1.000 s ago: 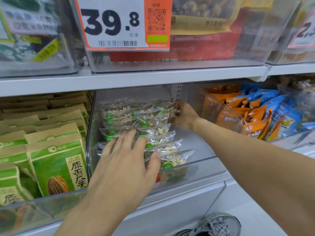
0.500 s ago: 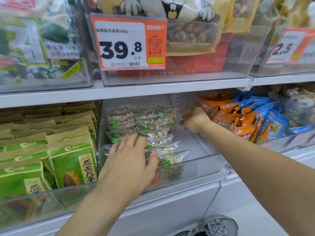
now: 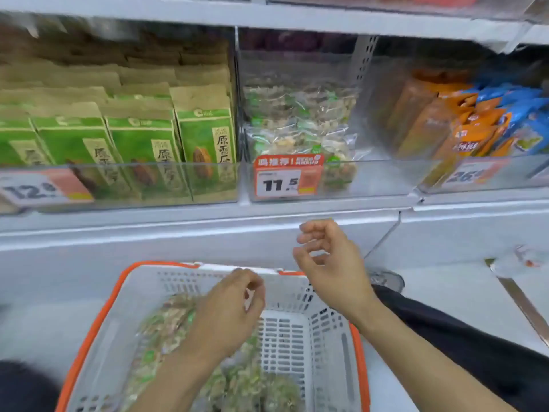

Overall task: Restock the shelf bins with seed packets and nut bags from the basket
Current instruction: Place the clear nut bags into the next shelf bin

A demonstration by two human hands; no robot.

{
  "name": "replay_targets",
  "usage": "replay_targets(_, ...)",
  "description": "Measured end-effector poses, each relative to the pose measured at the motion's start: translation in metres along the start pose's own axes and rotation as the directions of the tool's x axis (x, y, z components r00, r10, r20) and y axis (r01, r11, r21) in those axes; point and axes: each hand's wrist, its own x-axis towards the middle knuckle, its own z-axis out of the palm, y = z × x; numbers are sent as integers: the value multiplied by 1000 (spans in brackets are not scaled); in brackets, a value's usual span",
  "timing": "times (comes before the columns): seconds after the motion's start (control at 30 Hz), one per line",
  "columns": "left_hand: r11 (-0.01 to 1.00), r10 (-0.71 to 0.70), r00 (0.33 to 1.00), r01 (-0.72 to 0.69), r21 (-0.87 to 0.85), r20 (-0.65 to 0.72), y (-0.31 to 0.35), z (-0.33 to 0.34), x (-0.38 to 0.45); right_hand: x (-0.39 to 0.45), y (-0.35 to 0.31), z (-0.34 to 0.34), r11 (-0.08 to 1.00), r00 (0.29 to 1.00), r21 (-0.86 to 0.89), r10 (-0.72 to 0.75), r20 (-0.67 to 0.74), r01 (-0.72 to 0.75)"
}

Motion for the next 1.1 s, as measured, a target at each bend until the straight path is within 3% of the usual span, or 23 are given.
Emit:
replay_targets(0.1, 967, -248, 937, 226, 114, 246, -68, 34, -59, -23, 66, 45, 976, 957, -186, 156, 247, -111)
replay_targets(0.17, 922, -383, 842, 318, 223, 381, -98, 46, -92, -35, 107, 72, 939, 872, -303, 282, 400, -165)
replay_targets(0.23, 870, -493, 766, 416, 266, 414, -119, 54, -116, -46, 141, 92, 873, 753, -437, 433, 495, -215)
replay_targets(0.33, 803, -596, 685, 514, 302, 418, -133, 63, -134, -70, 192, 109, 726, 613, -659, 615, 495, -197)
replay_targets(0.47, 758, -652, 646, 549, 351, 397, -136, 73, -131, -111, 228, 119, 604, 429, -738, 777, 461, -301)
replay_targets(0.63, 754, -657, 637, 561, 342, 404, -133, 80, -131, -103, 231, 117, 565, 361, -702, 823, 439, -433)
replay_targets(0.83, 731, -667, 644, 662, 166, 374, -130, 75, -132, -89, 221, 104, 462, 300, -795, 882, 365, -392)
replay_targets(0.93, 702, -692, 655, 708, 74, 304, -124, 70, -131, -85, 214, 103, 418, 265, -700, 908, 323, -579)
replay_targets(1.0, 682, -703, 652, 731, 9, 282, -120, 66, -128, -79, 212, 103, 402, 283, -656, 916, 285, -639)
replay_targets(1.1, 609, -733, 592, 790, -64, 334, -120, 60, -129, -68, 210, 99, 403, 329, -540, 915, 233, -739)
